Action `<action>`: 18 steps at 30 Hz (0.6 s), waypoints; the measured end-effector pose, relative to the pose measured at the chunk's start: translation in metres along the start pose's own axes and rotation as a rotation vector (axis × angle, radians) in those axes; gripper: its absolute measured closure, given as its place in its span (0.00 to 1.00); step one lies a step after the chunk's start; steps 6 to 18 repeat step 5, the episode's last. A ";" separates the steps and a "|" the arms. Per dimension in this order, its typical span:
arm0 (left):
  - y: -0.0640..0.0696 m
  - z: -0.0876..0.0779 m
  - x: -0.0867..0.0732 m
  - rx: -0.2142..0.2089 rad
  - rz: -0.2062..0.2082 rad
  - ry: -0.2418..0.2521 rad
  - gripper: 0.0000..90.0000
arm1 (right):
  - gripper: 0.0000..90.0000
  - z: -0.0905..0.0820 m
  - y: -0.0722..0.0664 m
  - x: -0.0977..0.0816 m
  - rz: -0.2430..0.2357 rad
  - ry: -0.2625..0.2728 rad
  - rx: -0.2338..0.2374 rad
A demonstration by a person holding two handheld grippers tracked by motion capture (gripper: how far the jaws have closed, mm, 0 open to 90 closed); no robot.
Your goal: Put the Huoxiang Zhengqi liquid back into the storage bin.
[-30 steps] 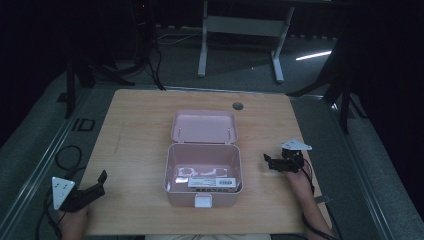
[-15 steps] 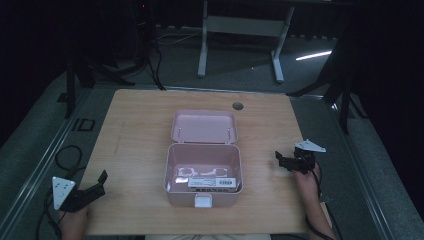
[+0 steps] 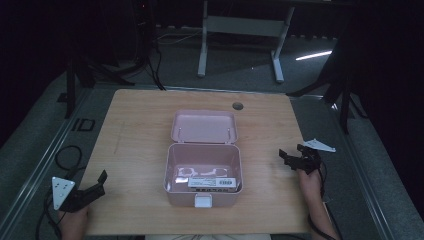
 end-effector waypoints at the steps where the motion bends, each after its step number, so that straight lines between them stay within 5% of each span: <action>1: 0.000 0.000 0.000 0.000 0.000 0.000 0.04 | 0.13 0.000 0.001 -0.001 0.002 -0.005 0.000; 18: 0.000 0.000 0.000 0.000 -0.001 0.000 0.04 | 0.13 0.000 0.004 -0.002 0.015 -0.012 -0.004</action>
Point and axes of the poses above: each handheld gripper's, and its own axes: z roughly forward along the jaws, x roughly out of its top, y roughly to its right, the point moved 5 cm from there along z, roughly forward along the jaws, and after that the axes turned 14 degrees about y, right-handed, at the moved point
